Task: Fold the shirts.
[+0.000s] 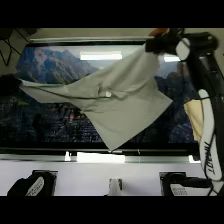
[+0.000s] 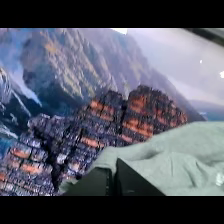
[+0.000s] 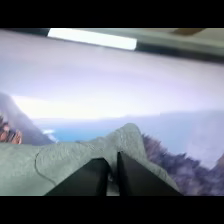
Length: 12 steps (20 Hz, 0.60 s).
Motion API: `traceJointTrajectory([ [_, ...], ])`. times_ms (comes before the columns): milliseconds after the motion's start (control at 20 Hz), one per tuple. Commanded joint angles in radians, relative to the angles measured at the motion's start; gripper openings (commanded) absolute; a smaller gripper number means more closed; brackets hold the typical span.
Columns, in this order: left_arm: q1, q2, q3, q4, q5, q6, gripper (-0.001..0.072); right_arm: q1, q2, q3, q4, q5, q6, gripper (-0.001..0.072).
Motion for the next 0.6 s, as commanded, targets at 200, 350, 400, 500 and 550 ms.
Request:
traceJointTrajectory([
  [200, 0.001, -0.014, -0.100, 0.008, -0.006, 0.062, 0.0037, 0.001, -0.060, -0.010, 0.394, 0.632, -0.471, 0.0682],
  [350, 0.001, -0.014, -0.100, 0.007, -0.006, 0.076, 0.0037, 0.002, 0.060, -0.257, 0.364, 0.731, -0.501, 0.0674],
  [400, 0.001, -0.014, -0.101, 0.007, -0.006, 0.076, 0.0037, 0.002, 0.120, -0.407, 0.371, 0.701, -0.480, 0.0653],
  [500, 0.001, -0.015, -0.101, 0.007, -0.006, 0.075, 0.0037, 0.001, 0.247, -0.743, 0.500, 0.596, -0.457, 0.0657],
  [550, 0.001, -0.017, -0.101, 0.007, -0.006, 0.075, 0.0037, 0.001, 0.294, -0.884, 0.572, 0.542, -0.459, 0.0673],
])
